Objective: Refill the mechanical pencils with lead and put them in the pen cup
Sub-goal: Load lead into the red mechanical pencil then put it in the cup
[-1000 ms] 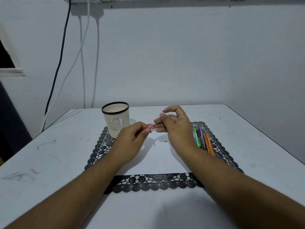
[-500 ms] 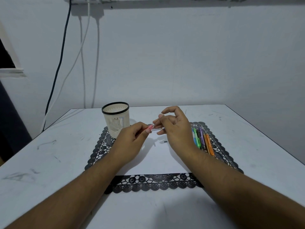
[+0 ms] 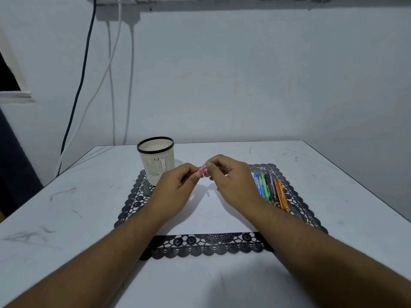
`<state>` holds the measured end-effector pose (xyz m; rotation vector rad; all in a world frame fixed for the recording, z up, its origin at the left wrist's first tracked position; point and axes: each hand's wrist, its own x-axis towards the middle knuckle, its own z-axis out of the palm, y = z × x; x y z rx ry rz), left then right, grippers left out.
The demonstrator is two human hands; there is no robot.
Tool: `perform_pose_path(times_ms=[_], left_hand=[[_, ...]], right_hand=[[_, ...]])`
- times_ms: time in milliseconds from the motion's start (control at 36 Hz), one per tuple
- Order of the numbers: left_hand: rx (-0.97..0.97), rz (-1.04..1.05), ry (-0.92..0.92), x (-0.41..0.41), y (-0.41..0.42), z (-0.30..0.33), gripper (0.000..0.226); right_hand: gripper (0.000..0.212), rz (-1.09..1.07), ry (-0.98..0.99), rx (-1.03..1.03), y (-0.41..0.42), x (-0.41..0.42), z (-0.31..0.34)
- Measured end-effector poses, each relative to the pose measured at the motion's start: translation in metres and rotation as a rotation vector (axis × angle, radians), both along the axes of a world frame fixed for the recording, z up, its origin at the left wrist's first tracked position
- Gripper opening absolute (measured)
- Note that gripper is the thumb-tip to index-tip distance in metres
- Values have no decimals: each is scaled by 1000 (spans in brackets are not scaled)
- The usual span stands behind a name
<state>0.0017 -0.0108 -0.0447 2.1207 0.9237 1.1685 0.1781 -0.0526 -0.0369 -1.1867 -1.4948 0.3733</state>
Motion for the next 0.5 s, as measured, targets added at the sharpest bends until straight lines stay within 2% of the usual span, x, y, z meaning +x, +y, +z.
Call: perform_pose_path(times_ms=[167,333,500], left_hand=[[-21,5,-30,-1,1,0,21],[-31,26,-24,-2,3,0,22],[-23,49,-11,-2,3,1,22]], right_hand=[[16,-61,-146,-35,9,6,-5],[12,-131,-522,-246,11,11,-7],[15,-93,-654,-395,12,11,-14]])
